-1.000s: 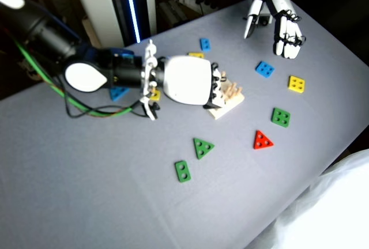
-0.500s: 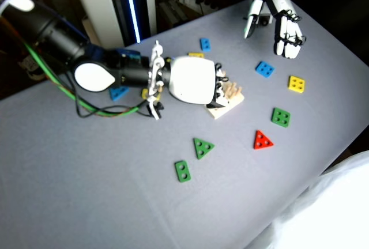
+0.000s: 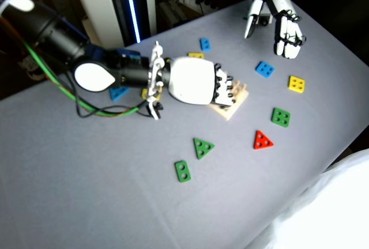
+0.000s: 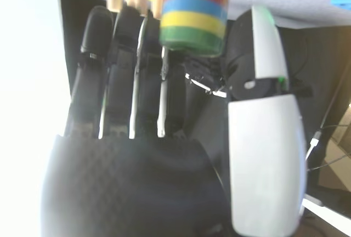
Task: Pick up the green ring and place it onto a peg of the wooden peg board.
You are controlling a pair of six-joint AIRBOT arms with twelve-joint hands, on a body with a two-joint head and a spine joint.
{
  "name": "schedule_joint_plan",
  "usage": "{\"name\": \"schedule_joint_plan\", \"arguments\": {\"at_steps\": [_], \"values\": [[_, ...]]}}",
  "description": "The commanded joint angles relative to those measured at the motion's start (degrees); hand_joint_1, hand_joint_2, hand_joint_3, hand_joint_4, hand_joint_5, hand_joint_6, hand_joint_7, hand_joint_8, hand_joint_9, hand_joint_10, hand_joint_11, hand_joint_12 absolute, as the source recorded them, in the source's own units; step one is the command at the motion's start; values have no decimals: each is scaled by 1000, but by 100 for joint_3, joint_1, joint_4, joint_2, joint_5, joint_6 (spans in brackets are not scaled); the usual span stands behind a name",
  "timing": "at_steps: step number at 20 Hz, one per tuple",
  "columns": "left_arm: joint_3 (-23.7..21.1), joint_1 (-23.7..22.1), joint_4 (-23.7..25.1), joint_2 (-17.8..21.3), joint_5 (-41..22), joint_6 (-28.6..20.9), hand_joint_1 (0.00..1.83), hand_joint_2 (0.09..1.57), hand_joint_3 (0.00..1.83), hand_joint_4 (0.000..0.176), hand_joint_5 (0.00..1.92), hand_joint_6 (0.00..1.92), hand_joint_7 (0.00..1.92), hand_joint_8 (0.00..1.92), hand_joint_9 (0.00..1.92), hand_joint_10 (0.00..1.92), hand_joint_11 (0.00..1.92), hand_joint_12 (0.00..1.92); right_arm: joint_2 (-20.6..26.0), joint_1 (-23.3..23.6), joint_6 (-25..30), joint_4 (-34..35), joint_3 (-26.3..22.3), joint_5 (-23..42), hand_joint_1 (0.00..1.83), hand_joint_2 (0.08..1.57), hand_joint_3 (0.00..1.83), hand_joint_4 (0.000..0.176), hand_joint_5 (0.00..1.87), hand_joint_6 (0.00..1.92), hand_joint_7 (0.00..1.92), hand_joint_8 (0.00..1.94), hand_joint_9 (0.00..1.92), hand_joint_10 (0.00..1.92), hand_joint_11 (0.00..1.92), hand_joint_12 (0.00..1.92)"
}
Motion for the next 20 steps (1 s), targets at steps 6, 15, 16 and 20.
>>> {"name": "schedule_joint_plan", "arguments": {"at_steps": [6, 15, 16, 20], "values": [[-8, -44, 86, -65, -747, -63, 717, 1103, 0, 61, 373, 0, 293, 1, 248, 1, 0, 656, 282, -48, 30, 476, -207, 1008, 997, 1045, 0, 0, 647, 1, 712, 6, 670, 90, 144, 1063], [-89, -2, 98, -35, -1111, -152, 736, 1100, 1, 28, 403, 1, 331, 4, 280, 4, 0, 730, 898, -452, -274, 1512, -638, 2243, 990, 1068, 0, 0, 682, 0, 702, 0, 661, 9, 324, 515], [-116, 17, 99, -17, -1196, -160, 737, 1096, 0, 29, 398, 1, 314, 3, 227, 7, 0, 611, 990, -523, -340, 1663, -704, 2459, 976, 1101, 0, 0, 676, 0, 697, 0, 643, 2, 355, 456], [-216, 57, 110, 84, -1739, -223, 610, 1146, 5, 55, 377, 1, 302, 5, 254, 10, 0, 806, 1298, -778, -671, 2248, -1002, 3441, 1040, 1190, 0, 0, 630, 0, 662, 0, 645, 2, 315, 540]]}}
